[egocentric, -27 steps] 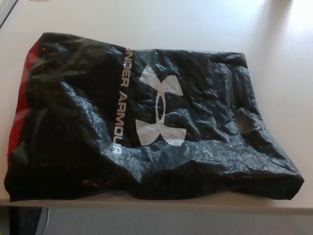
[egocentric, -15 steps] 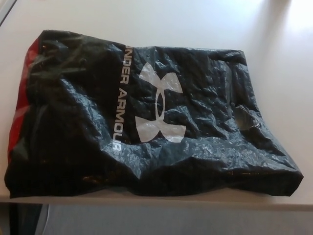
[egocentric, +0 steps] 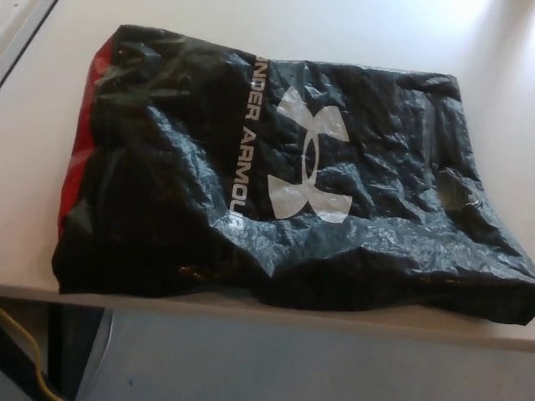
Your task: A plastic bag is kept in the middle of the desk and the robot uses both its hands to grab the bag from the left and right and brings its hands close together to compress the bag
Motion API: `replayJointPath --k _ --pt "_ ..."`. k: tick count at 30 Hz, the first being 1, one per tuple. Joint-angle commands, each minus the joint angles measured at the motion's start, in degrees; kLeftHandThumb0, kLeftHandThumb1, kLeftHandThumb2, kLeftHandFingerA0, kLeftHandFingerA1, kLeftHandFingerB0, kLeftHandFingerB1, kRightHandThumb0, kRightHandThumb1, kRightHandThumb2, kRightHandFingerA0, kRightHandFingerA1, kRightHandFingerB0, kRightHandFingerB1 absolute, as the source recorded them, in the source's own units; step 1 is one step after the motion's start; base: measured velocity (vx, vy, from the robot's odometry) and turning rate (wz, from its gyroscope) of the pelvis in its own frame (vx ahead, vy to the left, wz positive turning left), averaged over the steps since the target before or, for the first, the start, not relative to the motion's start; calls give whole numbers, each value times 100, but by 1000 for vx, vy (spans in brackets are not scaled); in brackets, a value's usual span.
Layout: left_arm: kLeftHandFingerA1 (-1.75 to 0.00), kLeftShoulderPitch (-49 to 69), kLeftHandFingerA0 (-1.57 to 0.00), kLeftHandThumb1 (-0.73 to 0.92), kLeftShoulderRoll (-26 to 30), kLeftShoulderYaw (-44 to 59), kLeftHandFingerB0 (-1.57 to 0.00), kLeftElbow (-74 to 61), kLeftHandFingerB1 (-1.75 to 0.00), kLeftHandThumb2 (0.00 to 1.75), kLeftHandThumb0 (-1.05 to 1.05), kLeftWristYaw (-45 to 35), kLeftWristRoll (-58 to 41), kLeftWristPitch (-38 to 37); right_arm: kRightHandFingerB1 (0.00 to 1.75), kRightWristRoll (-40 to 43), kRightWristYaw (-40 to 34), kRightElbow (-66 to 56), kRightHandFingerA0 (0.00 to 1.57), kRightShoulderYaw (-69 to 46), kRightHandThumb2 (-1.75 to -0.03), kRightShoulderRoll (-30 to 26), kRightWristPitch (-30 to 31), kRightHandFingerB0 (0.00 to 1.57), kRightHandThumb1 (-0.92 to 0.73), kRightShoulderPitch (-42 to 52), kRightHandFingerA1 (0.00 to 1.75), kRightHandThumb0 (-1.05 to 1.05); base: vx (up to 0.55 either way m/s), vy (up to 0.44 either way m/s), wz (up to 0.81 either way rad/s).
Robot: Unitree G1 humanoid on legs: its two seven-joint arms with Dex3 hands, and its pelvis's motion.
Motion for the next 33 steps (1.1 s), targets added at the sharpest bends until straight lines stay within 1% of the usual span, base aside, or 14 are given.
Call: replayJointPath --k 1,5,9,10,11,12,13,16,19,20,22,23,29,33 --pt "-45 -1104 -31 85 120 132 -34 -2479 -32 65 -74 91 -862 -739 31 -33 232 -1610 19 382 -61 -136 -1170 22 -68 -883 34 -76 62 13 12" --pt "-49 -870 -29 87 -13 212 -32 -2617 -36 66 -73 42 -752 -788 30 91 347 -1425 23 352 -61 -45 -1351 25 -67 -828 36 -73 104 11 4" --pt "-50 -378 -32 88 -88 439 -32 -2668 -36 66 -72 6 -689 -742 30 213 452 -1306 20 262 -60 13 -1466 24 -66 -654 36 -74 93 -1 3" --pt "-49 -121 -30 85 -202 596 -30 -2522 -38 65 -69 -102 -843 -744 31 142 426 -1245 17 212 -60 -1 -1453 17 -70 -414 38 -70 0 0 0" --pt "-48 34 -30 85 -262 683 -27 -2427 -38 65 -70 -152 -906 -745 47 153 449 -1219 2 169 -102 -7 -1397 0 -45 -261 50 -37 0 0 0" --pt "-48 109 -30 85 -281 716 -27 -2395 -38 65 -70 -158 -906 -744 47 208 495 -1213 2 139 -102 -6 -1346 0 -45 -193 50 -37 0 0 0" --pt "-44 370 -32 83 -365 799 -29 -2208 -35 65 -69 -151 -839 -858 30 276 508 -1155 20 63 -63 10 -1210 19 -71 -29 36 -64 0 0 0" --pt "-39 781 -30 87 -408 906 -28 -1925 -33 66 -67 -282 -877 -958 30 240 475 -1017 20 -7 -61 47 -1346 19 -71 230 37 -57 0 0 0" --pt "-40 1025 -27 88 -459 973 -27 -1456 -32 66 -66 -439 -928 -1316 33 79 315 -833 19 -50 -65 63 -1524 20 -73 392 36 -62 0 0 0" --pt "-40 1126 -32 86 -504 995 -30 -1295 -33 66 -66 -467 -929 -1511 31 13 261 -790 21 -53 -62 59 -1546 18 -73 470 36 -66 0 0 0" --pt "-40 1217 -32 85 -554 994 -29 -1275 -33 66 -66 -466 -968 -1576 32 -2 226 -768 19 -51 -64 79 -1595 21 -73 514 36 -63 0 0 0" --pt "-40 1245 -32 84 -596 966 -30 -1117 -33 65 -67 -405 -911 -1682 31 -62 150 -760 23 -42 -62 106 -1568 19 -73 601 36 -63 0 0 0" --pt "-39 1309 -31 85 -645 819 -29 -956 -33 66 -66 -278 -801 -1922 30 -41 112 -664 24 -3 -61 198 -1619 19 -71 660 36 -68 0 0 0" --pt "-40 1399 -33 85 -675 691 -30 -1380 -33 66 -69 -99 -726 -1700 30 -7 154 -649 22 22 -62 243 -1649 19 -72 684 36 -70 0 0 0"
